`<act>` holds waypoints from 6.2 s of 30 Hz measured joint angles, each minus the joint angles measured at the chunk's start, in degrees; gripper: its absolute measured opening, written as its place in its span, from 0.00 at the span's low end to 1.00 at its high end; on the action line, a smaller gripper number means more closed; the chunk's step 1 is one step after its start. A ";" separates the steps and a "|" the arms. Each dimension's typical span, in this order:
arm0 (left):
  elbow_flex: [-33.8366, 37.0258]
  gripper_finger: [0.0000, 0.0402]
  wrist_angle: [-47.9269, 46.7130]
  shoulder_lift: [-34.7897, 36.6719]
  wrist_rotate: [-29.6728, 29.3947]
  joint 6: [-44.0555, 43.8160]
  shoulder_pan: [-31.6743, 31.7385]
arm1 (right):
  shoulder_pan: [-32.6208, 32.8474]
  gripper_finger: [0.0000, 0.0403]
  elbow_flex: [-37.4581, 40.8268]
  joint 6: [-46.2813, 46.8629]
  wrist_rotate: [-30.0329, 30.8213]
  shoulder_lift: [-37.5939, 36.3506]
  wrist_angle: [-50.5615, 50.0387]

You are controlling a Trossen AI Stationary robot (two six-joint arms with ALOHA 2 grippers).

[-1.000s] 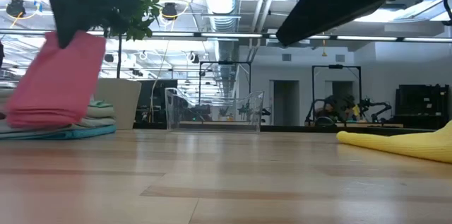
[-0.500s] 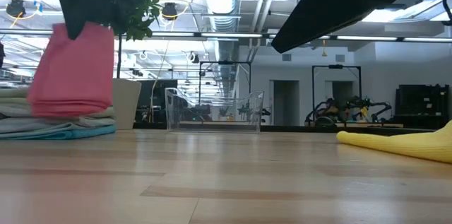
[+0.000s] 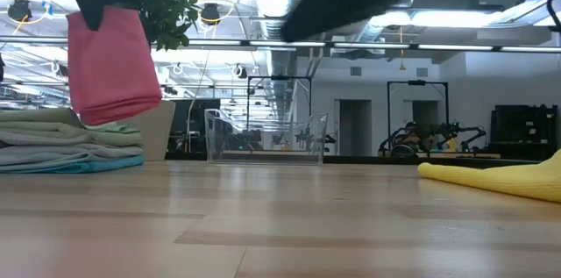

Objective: Fold microfiber towels
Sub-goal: Stack the folded pink microfiber cloth on top of the folded light green microfiber cloth

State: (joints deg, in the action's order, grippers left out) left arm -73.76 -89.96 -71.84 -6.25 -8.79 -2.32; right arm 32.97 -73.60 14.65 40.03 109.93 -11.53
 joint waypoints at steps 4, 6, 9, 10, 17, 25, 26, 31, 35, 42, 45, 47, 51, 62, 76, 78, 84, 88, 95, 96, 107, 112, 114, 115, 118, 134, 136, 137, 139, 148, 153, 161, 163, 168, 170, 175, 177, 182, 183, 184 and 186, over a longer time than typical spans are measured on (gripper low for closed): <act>0.03 0.00 -0.11 0.31 0.60 0.60 -0.45 | -8.32 0.29 0.00 -12.05 -19.24 0.02 11.24; 0.03 0.00 0.05 0.25 0.60 0.95 -0.96 | -12.61 0.33 0.00 -15.49 -25.77 0.02 15.95; 0.03 0.00 -0.04 0.29 0.64 1.28 -1.92 | -18.38 0.40 -0.04 -19.78 -29.73 0.02 21.87; 0.03 0.00 -0.01 0.27 0.64 1.72 -2.26 | -20.35 0.43 -0.31 -21.31 -31.23 0.03 23.65; 0.03 0.00 -0.04 0.27 0.25 3.31 -5.08 | -29.45 0.66 -5.18 -23.98 -42.47 0.04 29.24; 0.03 0.00 -0.05 0.27 -1.96 5.33 -5.82 | -30.85 0.70 -9.53 -30.09 -46.21 3.59 34.76; 0.03 0.00 -0.10 0.28 -1.98 5.33 -5.81 | -30.81 0.70 -11.28 -30.25 -46.48 5.47 34.84; 0.03 0.00 -0.04 0.27 -2.05 5.33 -5.80 | -31.42 0.70 -19.42 -30.33 -46.22 11.98 31.40; 0.03 0.00 -0.06 0.25 -1.89 4.71 -5.82 | -32.49 0.70 -24.92 -30.12 -46.29 15.14 29.69; 0.03 0.00 -0.06 0.26 -1.93 5.63 -6.02 | -34.47 0.70 -30.53 -25.32 -51.29 19.92 27.90; 0.03 0.00 -0.04 0.26 -2.13 6.95 -6.02 | -34.81 0.70 -31.52 -25.15 -51.53 21.09 27.04; 0.03 0.00 -0.06 0.27 -2.68 7.64 -6.02 | -34.81 0.70 -32.56 -25.13 -51.94 21.96 26.92; 0.03 0.00 -0.04 0.26 -3.38 8.79 -6.02 | -34.73 0.69 -33.05 -25.61 -52.03 21.92 26.97; 0.03 0.00 -0.03 0.24 -4.99 9.83 -6.02 | -35.47 0.35 -33.05 -25.60 -53.41 22.51 27.78; -1.49 0.00 -0.02 0.53 -5.16 3.44 -5.99 | -35.36 0.05 -33.94 -21.70 -53.51 22.58 30.23; -2.60 0.00 -0.18 0.86 -2.15 1.57 -6.04 | -34.94 0.05 -33.97 -21.51 -53.58 22.58 30.87; -6.28 0.00 -0.08 1.47 6.39 -6.80 -5.99 | -32.42 0.05 -35.93 -21.25 -53.27 22.60 32.29; -6.97 0.01 -0.15 3.40 11.96 -13.62 -6.06 | -31.37 0.05 -36.02 -19.96 -52.34 24.27 36.89; -7.23 0.10 0.05 8.28 19.83 -25.70 -6.21 | -30.94 0.05 -37.19 -16.17 -52.56 27.13 38.72; -7.23 0.11 0.01 9.09 20.47 -27.45 -6.21 | -30.69 0.05 -38.29 -16.15 -52.52 27.88 39.20; -7.23 0.12 -0.06 16.30 12.75 -28.78 -7.39 | -30.96 0.05 -60.95 -14.53 -50.95 41.89 34.12; -6.05 0.12 -0.04 17.21 2.76 -23.14 -7.37 | -34.04 0.05 -60.00 -11.58 -48.60 42.36 32.37; -5.17 0.12 -0.08 17.12 1.45 -21.93 -7.33 | -34.83 0.05 -60.00 -11.12 -48.66 42.36 31.46; -4.70 0.12 0.05 17.10 1.23 -21.58 -7.33 | -35.17 0.05 -60.00 -10.75 -48.69 42.36 31.12; -3.35 0.12 -0.13 17.16 1.30 -21.49 -7.33 | -36.13 0.05 -60.08 -10.01 -48.28 43.28 31.63; -2.73 0.12 -0.06 17.10 -2.11 -26.68 -7.28 | -39.49 0.05 -60.02 0.89 -43.30 46.07 33.41; -2.73 0.12 -0.05 17.10 -2.13 -28.06 -7.28 | -39.47 0.05 -60.04 2.09 -41.86 46.07 33.52; -2.73 0.12 -0.03 17.10 -2.13 -28.57 -7.28 | -39.34 0.05 -60.04 2.24 -40.92 46.07 33.45; -2.73 0.12 -0.05 17.10 -2.13 -29.82 -7.28 | -38.99 0.05 -60.04 2.35 -38.47 46.07 32.82; -2.75 0.12 -0.08 16.72 -2.81 -34.02 -7.28 | -38.51 0.05 -60.04 7.84 -31.51 46.07 29.09; -2.75 0.12 -0.12 16.23 -5.24 -35.62 -7.28 | -38.60 0.18 -60.04 7.98 -29.59 46.04 27.37; -1.71 0.12 0.45 14.38 -10.47 -40.98 -8.38 | -38.74 0.44 -60.04 5.85 -32.99 46.03 18.99; 1.03 0.12 0.53 14.34 -11.35 -44.73 -9.93 | -38.98 0.50 -60.04 5.00 -35.04 46.03 17.89; 12.36 0.12 0.84 15.17 -12.28 -57.23 -15.64 | -39.48 0.60 -60.04 5.36 -37.14 46.03 16.69; 16.88 0.12 0.96 15.34 -10.82 -61.08 -17.51 | -39.61 0.61 -60.04 5.43 -37.13 46.03 16.33; 24.87 0.12 5.35 15.30 -12.24 -67.63 -20.11 | -39.95 0.60 -60.04 5.38 -37.21 46.01 16.19; 26.42 0.12 8.97 15.25 -15.18 -70.06 -20.58 | -39.97 0.60 -60.04 5.36 -37.40 46.01 16.19; 29.56 0.19 10.29 17.19 -17.79 -77.11 -21.36 | -39.97 0.59 -60.04 5.34 -38.64 46.01 15.89; 30.49 0.23 10.63 17.83 -17.80 -79.11 -21.42 | -39.97 0.59 -60.04 5.23 -38.64 46.01 15.78; 31.76 0.27 11.42 18.61 -17.81 -81.28 -21.74 | -39.97 0.59 -60.04 4.99 -38.65 46.01 15.67; 32.16 0.35 11.99 19.72 -19.41 -83.64 -22.49 | -39.97 0.59 -60.04 4.76 -38.66 46.01 15.61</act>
State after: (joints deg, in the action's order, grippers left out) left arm -41.60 -77.97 -52.12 -25.66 -92.43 -24.82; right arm -7.01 -133.64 19.41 1.37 155.94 4.08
